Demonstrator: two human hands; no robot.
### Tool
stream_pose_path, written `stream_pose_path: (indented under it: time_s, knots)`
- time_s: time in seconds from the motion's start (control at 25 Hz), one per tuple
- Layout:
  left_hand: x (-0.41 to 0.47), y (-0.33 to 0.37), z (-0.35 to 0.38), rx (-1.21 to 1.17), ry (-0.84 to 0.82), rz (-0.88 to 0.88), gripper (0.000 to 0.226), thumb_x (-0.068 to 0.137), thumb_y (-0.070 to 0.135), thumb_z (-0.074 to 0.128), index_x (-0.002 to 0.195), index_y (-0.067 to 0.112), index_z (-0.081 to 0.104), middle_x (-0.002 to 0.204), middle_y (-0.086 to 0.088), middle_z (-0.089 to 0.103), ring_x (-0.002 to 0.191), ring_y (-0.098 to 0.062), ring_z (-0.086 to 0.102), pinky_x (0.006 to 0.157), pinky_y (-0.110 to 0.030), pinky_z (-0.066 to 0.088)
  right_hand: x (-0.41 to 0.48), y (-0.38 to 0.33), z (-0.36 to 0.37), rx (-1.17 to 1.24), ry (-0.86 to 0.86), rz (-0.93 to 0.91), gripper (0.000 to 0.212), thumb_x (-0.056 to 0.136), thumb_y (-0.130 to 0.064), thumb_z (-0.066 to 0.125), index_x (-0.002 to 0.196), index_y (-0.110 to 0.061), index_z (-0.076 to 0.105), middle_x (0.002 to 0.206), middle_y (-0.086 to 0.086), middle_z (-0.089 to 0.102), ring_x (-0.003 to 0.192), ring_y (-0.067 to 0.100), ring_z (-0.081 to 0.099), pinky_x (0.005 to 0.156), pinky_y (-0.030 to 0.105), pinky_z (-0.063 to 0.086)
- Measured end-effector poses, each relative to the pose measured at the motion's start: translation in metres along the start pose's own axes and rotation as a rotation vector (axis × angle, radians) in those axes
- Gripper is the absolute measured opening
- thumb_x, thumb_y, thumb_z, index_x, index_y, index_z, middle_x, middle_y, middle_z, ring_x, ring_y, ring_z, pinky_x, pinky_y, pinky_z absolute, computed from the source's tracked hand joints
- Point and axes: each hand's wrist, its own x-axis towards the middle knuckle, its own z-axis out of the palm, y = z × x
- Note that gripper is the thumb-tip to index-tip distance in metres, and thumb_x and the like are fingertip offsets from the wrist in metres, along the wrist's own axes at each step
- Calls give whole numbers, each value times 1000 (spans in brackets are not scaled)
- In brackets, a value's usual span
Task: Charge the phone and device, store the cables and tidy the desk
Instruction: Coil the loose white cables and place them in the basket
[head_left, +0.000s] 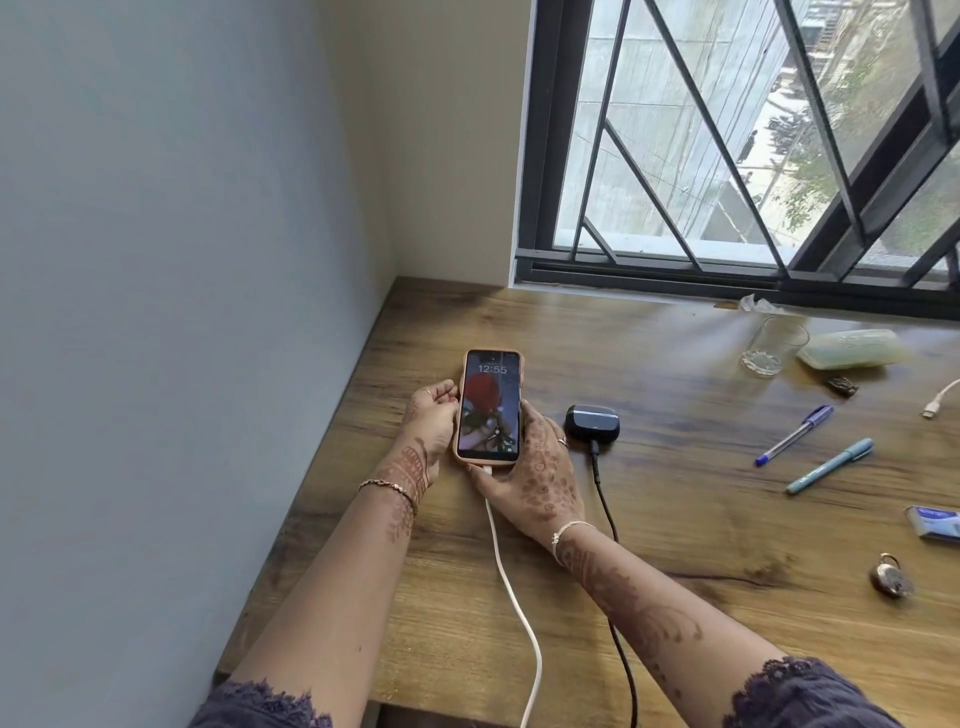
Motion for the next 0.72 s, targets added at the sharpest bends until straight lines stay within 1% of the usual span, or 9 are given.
stream_pose_path:
  time_s: [0.04, 0.12, 0.28, 0.4, 0.48, 0.6, 0.72]
  knots:
    - [2, -1, -3, -2, 2, 4, 41, 94, -10, 38, 135, -5, 42, 135, -13, 50, 115, -23, 54, 60, -10, 53, -1, -1, -1, 16, 2, -11, 95, 64, -56, 74, 143, -23, 32, 136, -8, 47, 131, 12, 38, 110, 28, 36]
    - [2, -3, -9, -4, -12, 11, 41, 94, -10, 39, 135, -4, 43, 130, -13, 54, 111, -19, 54, 72, -15, 53, -3, -2, -4, 34, 9, -25, 97, 64, -53, 76, 143, -22, 30, 138, -6, 47, 131, 11, 40, 110, 28, 37]
    - [4, -8, -19, -71, -59, 36, 42, 91, -13, 45, 131, -3, 48, 124, -12, 58, 100, -15, 59, 78, -19, 54, -5, -4, -6, 95, -23, -7, 101, 62, -50, 78, 144, -20, 27, 139, -4, 44, 128, 8, 43, 108, 26, 39]
    - [2, -11, -21, -166, -132, 57, 37, 91, -11, 48, 127, -2, 53, 117, -15, 63, 88, -13, 65, 72, -21, 58, -6, -6, -6, 120, -11, -9, 103, 61, -51, 79, 144, -20, 26, 140, -3, 41, 127, 8, 44, 106, 22, 39]
    - [0, -10, -21, -207, -176, 59, 35, 91, -8, 49, 124, 0, 57, 105, -10, 69, 84, -12, 69, 69, -23, 58, -6, -6, -7, 137, 7, -5, 104, 61, -48, 80, 144, -19, 25, 140, -2, 40, 127, 8, 45, 106, 21, 39]
    - [-2, -9, -21, -230, -217, 42, 38, 90, -9, 48, 125, 5, 57, 90, -3, 74, 80, -12, 70, 75, -27, 59, -6, -4, -6, 136, 12, 23, 106, 60, -50, 78, 145, -19, 24, 142, -2, 38, 126, 10, 45, 105, 27, 43]
    - [-8, -10, -21, -289, -275, 16, 43, 91, -11, 47, 126, 12, 56, 91, -6, 74, 80, -15, 72, 70, -29, 60, -5, -3, -4, 145, 27, 31, 106, 60, -49, 79, 145, -20, 24, 142, -2, 38, 127, 10, 45, 104, 30, 44]
